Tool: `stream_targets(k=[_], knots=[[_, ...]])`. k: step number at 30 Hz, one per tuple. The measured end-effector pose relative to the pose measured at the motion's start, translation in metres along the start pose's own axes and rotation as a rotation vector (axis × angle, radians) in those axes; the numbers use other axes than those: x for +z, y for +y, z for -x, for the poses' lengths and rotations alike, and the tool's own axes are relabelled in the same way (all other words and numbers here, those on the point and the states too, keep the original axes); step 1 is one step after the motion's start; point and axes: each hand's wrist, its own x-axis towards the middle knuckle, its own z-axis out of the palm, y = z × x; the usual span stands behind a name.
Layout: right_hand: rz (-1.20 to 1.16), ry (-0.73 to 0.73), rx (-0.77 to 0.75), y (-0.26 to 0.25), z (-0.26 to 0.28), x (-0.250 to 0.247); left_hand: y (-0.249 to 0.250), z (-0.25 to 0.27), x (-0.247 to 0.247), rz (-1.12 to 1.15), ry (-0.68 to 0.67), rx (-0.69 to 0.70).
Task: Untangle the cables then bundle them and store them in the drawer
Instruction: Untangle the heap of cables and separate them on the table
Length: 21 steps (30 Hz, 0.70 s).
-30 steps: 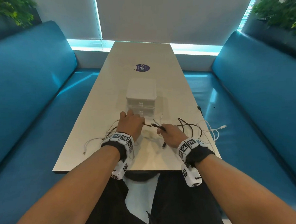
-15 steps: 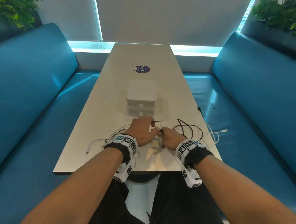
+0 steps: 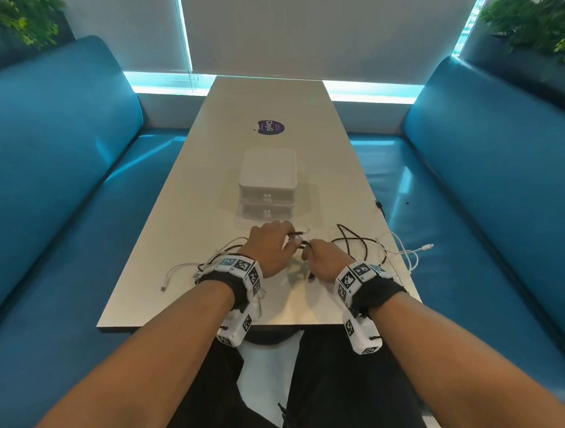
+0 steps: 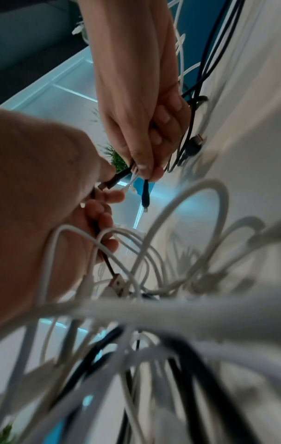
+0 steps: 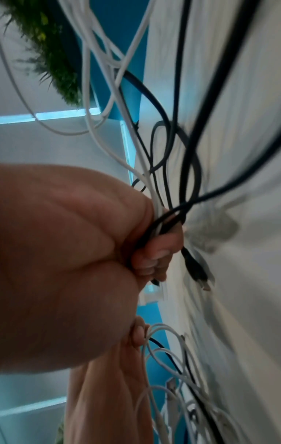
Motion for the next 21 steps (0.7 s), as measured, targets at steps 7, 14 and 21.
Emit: stream_targets(k=[7, 14, 21], knots=[[-0.180, 0.087, 0.107, 0.001, -0.005, -0.003, -0.005, -0.006, -0.009, 0.028, -0.006, -0.054], [-0.353, 0.158, 0.041, -0.008, -0.002, -0.005, 0.002, -0.003, 0.002, 0.050, -0.015, -0.091], [-0.459, 0.199, -0.071, -0.005, -0.003, -0.002, 0.009, -0.005, 0.014, 0.117, -0.007, -0.116]])
